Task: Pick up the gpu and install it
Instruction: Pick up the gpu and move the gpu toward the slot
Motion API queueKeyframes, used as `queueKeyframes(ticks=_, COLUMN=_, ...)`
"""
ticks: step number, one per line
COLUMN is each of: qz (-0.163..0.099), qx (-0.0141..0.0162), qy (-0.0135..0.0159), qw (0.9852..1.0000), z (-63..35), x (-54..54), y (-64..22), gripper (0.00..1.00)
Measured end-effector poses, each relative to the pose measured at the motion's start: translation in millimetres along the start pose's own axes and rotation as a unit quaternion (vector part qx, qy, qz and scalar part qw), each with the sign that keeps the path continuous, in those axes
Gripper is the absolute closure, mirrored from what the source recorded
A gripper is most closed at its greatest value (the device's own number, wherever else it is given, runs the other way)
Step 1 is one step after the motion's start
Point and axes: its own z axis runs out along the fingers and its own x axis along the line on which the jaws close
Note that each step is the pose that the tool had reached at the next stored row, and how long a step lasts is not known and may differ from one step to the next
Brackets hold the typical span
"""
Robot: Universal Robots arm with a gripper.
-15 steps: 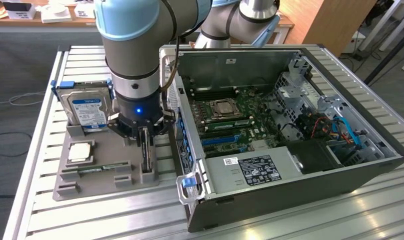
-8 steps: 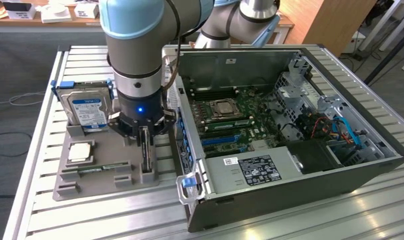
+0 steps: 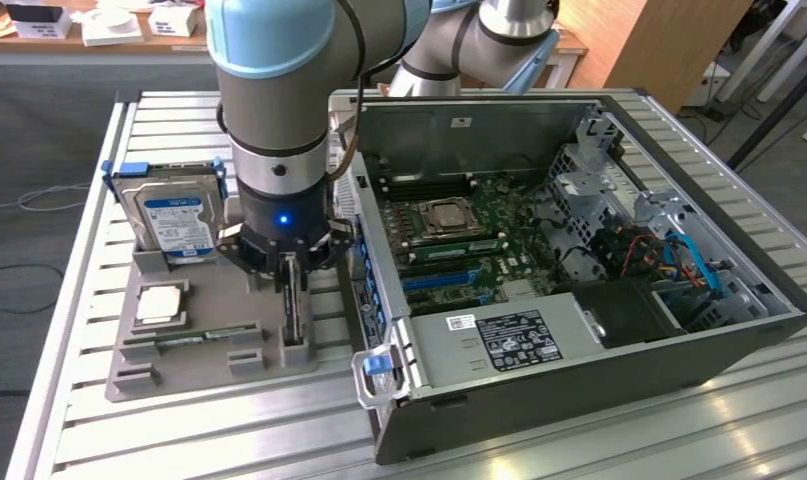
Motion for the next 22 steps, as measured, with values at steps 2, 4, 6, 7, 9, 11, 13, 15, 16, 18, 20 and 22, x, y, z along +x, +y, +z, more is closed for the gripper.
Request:
queueKeyframes(ticks=2, qz=0.0, qx=-0.0002, qy=0.0, qw=1.0, z=-0.1, x=-0.1, y=0.0, gripper=0.65)
queueKeyframes(ticks=4, qz=0.0, qx=-0.0029, qy=-0.0015, qw=1.0, z=-0.2, x=1.5, y=-0.1, gripper=0.65)
queueKeyframes(ticks=6, qz=0.0, qx=-0.0031, qy=-0.0017, qw=1.0, z=-0.2, x=2.2, y=-0.9, gripper=0.65)
queueKeyframes(ticks=7, qz=0.0, qx=-0.0031, qy=-0.0017, qw=1.0, z=-0.3, x=2.2, y=-1.3, gripper=0.65)
queueKeyframes(ticks=9, qz=0.0, qx=-0.0031, qy=-0.0017, qw=1.0, z=-0.3, x=2.0, y=-1.9, gripper=0.65)
queueKeyframes(ticks=11, qz=0.0, qx=-0.0031, qy=-0.0017, qw=1.0, z=-0.4, x=1.8, y=-2.6, gripper=0.65)
queueKeyframes(ticks=13, qz=0.0, qx=-0.0031, qy=-0.0017, qw=1.0, z=-0.3, x=1.6, y=-3.0, gripper=0.65)
queueKeyframes(ticks=15, qz=0.0, qx=-0.0031, qy=-0.0017, qw=1.0, z=-0.4, x=1.4, y=-3.6, gripper=0.65)
queueKeyframes(ticks=16, qz=0.0, qx=-0.0031, qy=-0.0017, qw=1.0, z=-0.4, x=1.4, y=-3.8, gripper=0.65)
queueKeyframes(ticks=18, qz=0.0, qx=-0.0032, qy=-0.0017, qw=1.0, z=-0.4, x=1.4, y=-3.8, gripper=0.65)
queueKeyframes(ticks=20, qz=0.0, qx=-0.0032, qy=-0.0017, qw=1.0, z=-0.4, x=1.4, y=-3.8, gripper=0.65)
queueKeyframes(ticks=22, qz=0.0, qx=-0.0031, qy=-0.0017, qw=1.0, z=-0.2, x=1.4, y=-3.9, gripper=0.65)
